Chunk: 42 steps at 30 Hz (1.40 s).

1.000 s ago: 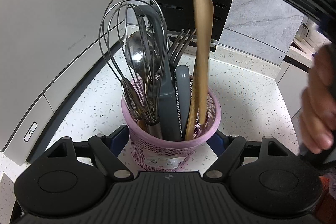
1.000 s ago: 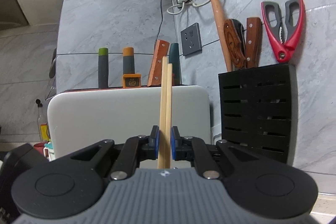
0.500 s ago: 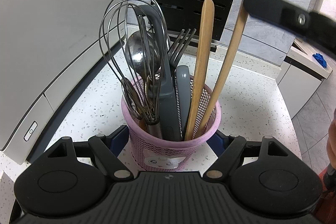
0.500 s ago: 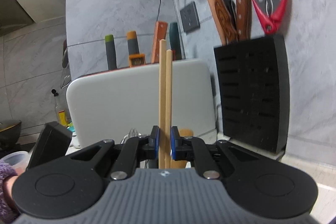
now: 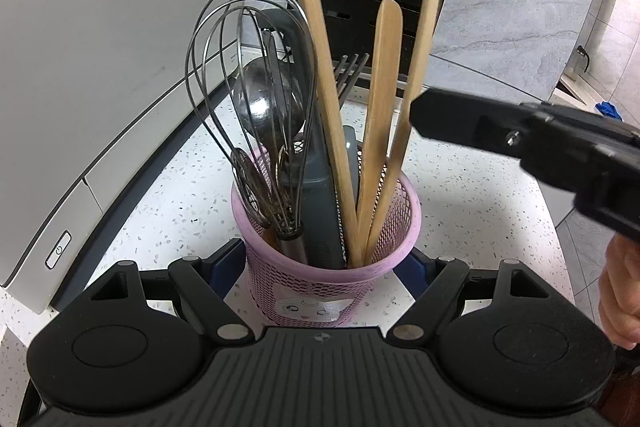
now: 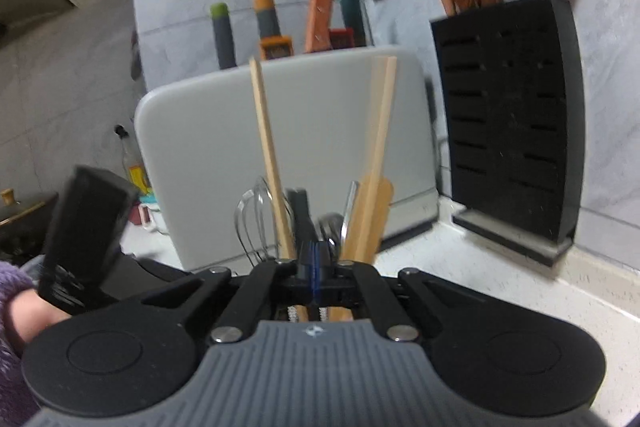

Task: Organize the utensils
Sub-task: 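Lower the chopsticks into the pink cup held by the left gripper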

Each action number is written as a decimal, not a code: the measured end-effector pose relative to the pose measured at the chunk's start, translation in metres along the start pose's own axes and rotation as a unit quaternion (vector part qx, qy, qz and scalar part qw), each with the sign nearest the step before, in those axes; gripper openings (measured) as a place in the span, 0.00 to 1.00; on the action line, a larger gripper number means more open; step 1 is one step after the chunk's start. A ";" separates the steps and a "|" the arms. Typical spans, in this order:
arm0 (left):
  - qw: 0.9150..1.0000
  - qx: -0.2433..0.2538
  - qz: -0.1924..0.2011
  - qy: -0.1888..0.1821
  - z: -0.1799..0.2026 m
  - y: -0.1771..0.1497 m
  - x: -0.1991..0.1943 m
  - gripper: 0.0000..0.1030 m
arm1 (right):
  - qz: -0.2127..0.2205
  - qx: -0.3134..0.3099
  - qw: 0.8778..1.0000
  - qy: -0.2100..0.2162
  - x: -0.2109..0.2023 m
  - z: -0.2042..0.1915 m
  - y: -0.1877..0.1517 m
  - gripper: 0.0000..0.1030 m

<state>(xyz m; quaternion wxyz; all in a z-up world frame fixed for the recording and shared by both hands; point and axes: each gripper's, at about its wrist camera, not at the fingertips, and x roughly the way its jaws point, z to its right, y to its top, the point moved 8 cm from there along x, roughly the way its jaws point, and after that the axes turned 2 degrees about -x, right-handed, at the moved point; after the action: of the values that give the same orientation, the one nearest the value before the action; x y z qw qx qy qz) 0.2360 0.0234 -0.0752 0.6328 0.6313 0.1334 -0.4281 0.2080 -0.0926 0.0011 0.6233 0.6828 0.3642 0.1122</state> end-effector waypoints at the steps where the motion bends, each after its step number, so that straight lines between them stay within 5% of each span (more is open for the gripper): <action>1: 1.000 0.000 0.000 0.000 0.000 0.000 0.000 0.90 | -0.003 0.001 1.000 0.000 0.001 0.001 -0.001 0.00; 5: 1.000 0.001 0.001 0.000 0.000 0.000 0.000 0.89 | 0.008 -0.002 1.000 -0.002 -0.005 -0.001 0.005 0.03; 9: 1.000 0.001 0.002 0.000 0.000 0.000 0.000 0.89 | 0.038 -0.013 0.999 -0.031 -0.014 0.001 0.017 0.45; 11: 1.000 0.001 0.002 0.000 0.000 0.000 0.000 0.89 | 0.040 -0.011 0.998 -0.043 -0.014 0.004 0.021 0.52; 14: 1.000 0.001 0.003 0.001 0.000 0.000 0.000 0.89 | 0.022 0.002 0.999 -0.047 -0.003 0.008 0.020 0.77; 19: 1.000 -0.002 0.003 -0.001 -0.001 0.000 0.000 0.89 | 0.000 -0.005 1.000 -0.021 0.013 -0.007 0.018 0.76; 34: 1.000 -0.004 0.006 -0.005 -0.002 0.000 0.001 0.89 | -0.009 -0.023 1.000 -0.007 0.035 -0.022 0.032 0.53; 37: 1.000 -0.005 0.009 -0.004 -0.003 0.000 0.000 0.88 | -0.007 -0.032 0.999 -0.004 0.039 -0.024 0.038 0.41; 40: 1.000 -0.007 0.011 -0.005 -0.005 0.000 -0.001 0.86 | -0.006 -0.039 0.999 0.004 0.040 -0.025 0.039 0.07; 42: 1.000 -0.002 0.009 -0.004 -0.005 -0.002 -0.001 0.86 | -0.007 -0.044 0.999 0.003 0.039 -0.025 0.039 0.04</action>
<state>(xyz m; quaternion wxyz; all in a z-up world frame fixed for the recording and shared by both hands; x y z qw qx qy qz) 0.2357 0.0283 -0.0760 0.6389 0.6292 0.1258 -0.4244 0.2346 -0.0468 0.0304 0.6526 0.6515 0.3660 0.1257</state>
